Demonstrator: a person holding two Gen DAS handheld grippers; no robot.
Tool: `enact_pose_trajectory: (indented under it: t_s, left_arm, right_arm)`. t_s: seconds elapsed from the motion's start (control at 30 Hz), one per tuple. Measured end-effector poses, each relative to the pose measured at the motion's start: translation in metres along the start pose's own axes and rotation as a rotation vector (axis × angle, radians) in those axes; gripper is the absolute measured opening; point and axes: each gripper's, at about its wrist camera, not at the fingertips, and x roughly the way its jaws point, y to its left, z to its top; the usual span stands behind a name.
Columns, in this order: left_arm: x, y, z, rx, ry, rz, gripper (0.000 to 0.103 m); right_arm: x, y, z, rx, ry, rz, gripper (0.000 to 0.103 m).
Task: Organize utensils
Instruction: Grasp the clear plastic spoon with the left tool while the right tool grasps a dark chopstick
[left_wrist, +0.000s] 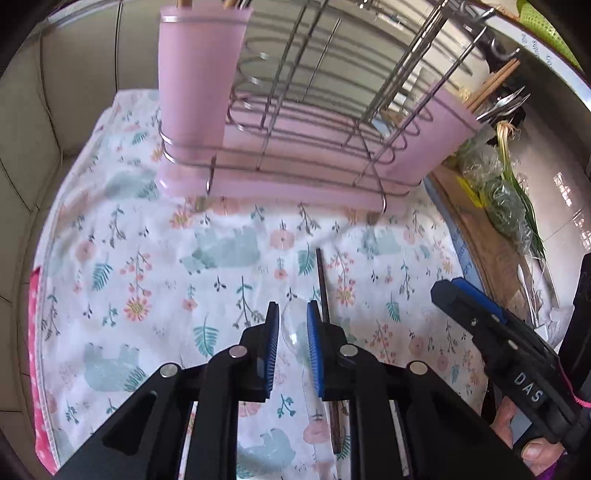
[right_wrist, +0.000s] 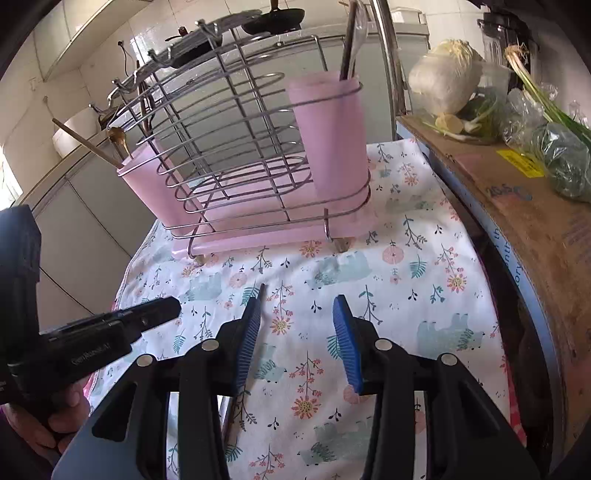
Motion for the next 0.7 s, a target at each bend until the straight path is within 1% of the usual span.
enact_pose_trajectory:
  t_s: [0.1, 0.13, 0.3, 0.57, 0.7]
  left_arm:
    - [0.014, -0.002, -0.009, 0.012, 0.072, -0.006, 0.013]
    - [0.018, -0.004, -0.012, 0.022, 0.087, -0.001, 0.011]
    - [0.033, -0.014, -0.025, 0.055, 0.147, 0.018, 0.011]
    - [0.037, -0.027, -0.027, 0.100, 0.141, 0.081, 0.012]
    - [0.038, -0.026, -0.028, 0.097, 0.133, 0.082, 0.013]
  right_arm:
    - [0.005, -0.006, -0.001, 0.022, 0.021, 0.006, 0.042]
    - [0.005, -0.007, -0.002, 0.026, 0.024, 0.008, 0.042]
    - [0.012, -0.008, -0.004, 0.031, 0.042, 0.024, 0.042]
    - [0.014, -0.007, -0.009, 0.029, 0.060, 0.035, 0.042]
    - [0.016, -0.005, -0.012, 0.022, 0.070, 0.019, 0.041]
